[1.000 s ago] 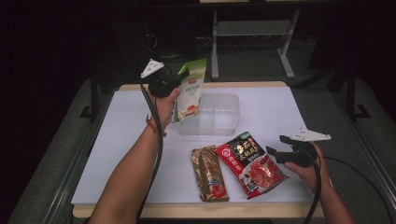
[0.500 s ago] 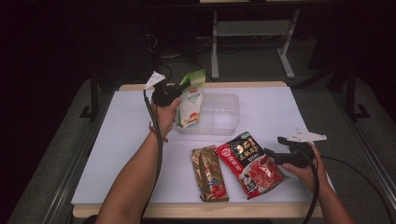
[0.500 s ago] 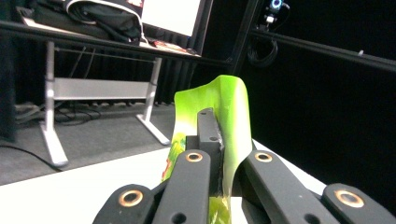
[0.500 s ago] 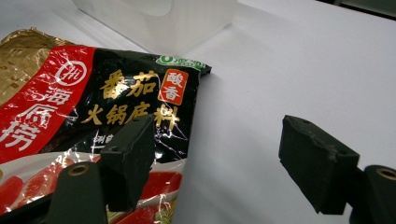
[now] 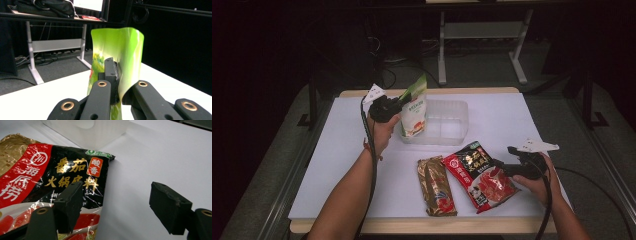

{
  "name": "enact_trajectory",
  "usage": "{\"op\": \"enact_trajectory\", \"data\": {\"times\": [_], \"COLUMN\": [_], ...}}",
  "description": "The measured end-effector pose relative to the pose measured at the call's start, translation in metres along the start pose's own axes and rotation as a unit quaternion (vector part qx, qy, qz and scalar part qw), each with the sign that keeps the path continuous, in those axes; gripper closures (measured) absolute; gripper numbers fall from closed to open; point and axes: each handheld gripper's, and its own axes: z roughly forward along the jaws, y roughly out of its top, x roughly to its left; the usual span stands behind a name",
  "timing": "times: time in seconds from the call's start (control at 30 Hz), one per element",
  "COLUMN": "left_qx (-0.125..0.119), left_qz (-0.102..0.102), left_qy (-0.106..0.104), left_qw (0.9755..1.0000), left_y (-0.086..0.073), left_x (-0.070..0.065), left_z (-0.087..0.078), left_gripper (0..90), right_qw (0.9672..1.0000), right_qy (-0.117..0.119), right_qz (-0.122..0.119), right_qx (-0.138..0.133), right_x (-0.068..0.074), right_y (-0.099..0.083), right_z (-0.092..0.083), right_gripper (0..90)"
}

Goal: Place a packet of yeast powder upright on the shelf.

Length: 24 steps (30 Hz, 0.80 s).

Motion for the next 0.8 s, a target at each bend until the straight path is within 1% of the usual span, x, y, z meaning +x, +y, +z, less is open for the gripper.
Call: {"op": "enact_trajectory", "data": {"times": [0.03,0.07,0.13,0.17,0.2,0.27,0.3,0.33,0.37,0.4,0.43,0.47,0.5,0.53,0.57,0.7,0.73,0.8], "left_qx": [0.004,0.007,0.015,0.018,0.018,0.02,0.018,0.019,0.02,0.019,0.019,0.02,0.02,0.022,0.025,0.036,0.039,0.044], "left_qz": [0.005,0.005,0.012,0.016,0.015,0.016,0.019,0.023,0.025,0.026,0.026,0.033,0.037,0.038,0.041,0.069,0.08,0.101], "left_qy": [0.005,0.004,0.008,0.006,0.001,0.0,-0.005,-0.009,-0.015,-0.026,-0.026,-0.025,-0.026,-0.026,-0.025,-0.025,-0.025,-0.016], "left_qw": [1.0,1.0,0.9998,0.9997,0.9997,0.9997,0.9996,0.9995,0.9994,0.9991,0.9991,0.9989,0.9988,0.9987,0.9985,0.9966,0.9957,0.9938], "left_y": [-0.001,-0.001,-0.002,-0.003,-0.003,-0.003,-0.003,-0.003,-0.003,-0.003,-0.003,-0.002,-0.002,-0.002,-0.002,-0.003,-0.004,-0.005], "left_x": [0.0,0.001,0.001,0.001,0.002,0.001,0.0,-0.001,-0.002,-0.003,-0.003,-0.004,-0.004,-0.004,-0.005,-0.01,-0.012,-0.017], "left_z": [-0.002,-0.002,-0.004,-0.006,-0.007,-0.011,-0.013,-0.016,-0.019,-0.025,-0.025,-0.028,-0.031,-0.034,-0.037,-0.051,-0.055,-0.064], "left_gripper": [86.6,86.4,83.3,83.3,82.3,78.1,76.6,72.4,72.4,70.2,68.6,68.6,66.6,60.6,60.6,56.3,54.9,53.8], "right_qw": [1.0,1.0,1.0,1.0,1.0,1.0,1.0,1.0,1.0,1.0,1.0,1.0,1.0,1.0,1.0,1.0,1.0,1.0], "right_qy": [0.0,0.0,0.0,0.0,0.0,0.001,0.001,0.001,0.001,0.0,0.001,0.001,0.0,0.0,0.0,0.0,-0.001,0.0], "right_qz": [0.0,0.0,-0.002,-0.002,-0.003,-0.004,-0.004,-0.003,-0.003,-0.003,-0.003,-0.003,-0.002,-0.003,-0.003,-0.006,-0.005,-0.005], "right_qx": [0.0,0.001,0.001,0.001,0.001,0.002,0.002,0.001,0.001,0.001,0.001,0.001,0.002,0.002,0.002,0.0,0.0,0.001], "right_x": [0.0,0.001,0.002,0.002,0.002,0.002,0.002,0.002,0.002,0.002,0.002,0.002,0.002,0.002,0.002,0.003,0.004,0.004], "right_y": [0.0,0.0,0.001,0.001,0.001,0.001,0.001,0.001,0.001,0.001,0.001,0.001,0.001,0.001,0.001,0.001,0.002,0.002], "right_z": [0.0,0.0,0.001,0.001,0.001,0.001,0.001,0.001,0.001,0.001,0.001,0.001,0.001,0.001,0.001,0.0,0.0,0.0], "right_gripper": [26.2,26.2,26.3,26.3,26.2,26.2,26.2,26.2,26.2,26.2,26.2,26.2,26.2,26.3,26.3,26.3,26.3,26.3]}}
